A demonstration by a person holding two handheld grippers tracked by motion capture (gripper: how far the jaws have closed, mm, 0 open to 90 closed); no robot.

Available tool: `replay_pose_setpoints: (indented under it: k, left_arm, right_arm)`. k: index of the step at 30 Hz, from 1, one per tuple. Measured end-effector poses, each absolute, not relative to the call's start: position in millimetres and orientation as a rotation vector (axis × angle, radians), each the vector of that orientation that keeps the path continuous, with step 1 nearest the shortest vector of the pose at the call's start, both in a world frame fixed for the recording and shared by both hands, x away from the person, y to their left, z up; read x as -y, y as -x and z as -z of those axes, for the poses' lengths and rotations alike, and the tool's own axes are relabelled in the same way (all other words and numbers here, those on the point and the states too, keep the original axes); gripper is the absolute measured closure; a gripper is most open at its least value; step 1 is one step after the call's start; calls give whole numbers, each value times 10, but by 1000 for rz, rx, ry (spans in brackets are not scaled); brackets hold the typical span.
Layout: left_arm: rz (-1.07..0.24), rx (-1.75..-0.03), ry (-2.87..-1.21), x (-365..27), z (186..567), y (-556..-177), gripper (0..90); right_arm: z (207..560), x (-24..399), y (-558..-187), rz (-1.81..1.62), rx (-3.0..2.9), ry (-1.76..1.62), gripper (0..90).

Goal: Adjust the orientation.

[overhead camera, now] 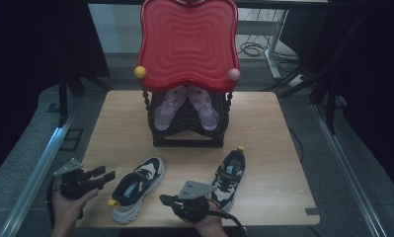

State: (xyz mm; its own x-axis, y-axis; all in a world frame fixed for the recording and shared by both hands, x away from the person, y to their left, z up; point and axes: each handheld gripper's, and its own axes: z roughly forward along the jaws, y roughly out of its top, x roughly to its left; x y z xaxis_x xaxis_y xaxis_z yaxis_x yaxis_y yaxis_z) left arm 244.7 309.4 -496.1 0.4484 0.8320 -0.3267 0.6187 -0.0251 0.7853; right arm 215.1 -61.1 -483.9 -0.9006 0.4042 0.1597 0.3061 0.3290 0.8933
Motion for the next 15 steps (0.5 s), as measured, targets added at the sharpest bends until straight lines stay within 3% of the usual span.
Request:
replay_pose_setpoints:
  k: [15]
  left_arm:
    - [-273,-1254,-1736,-3084,4971,-2458,437]
  right_arm:
    - [4728,1185,-2316,-1614,-2372,-771,897]
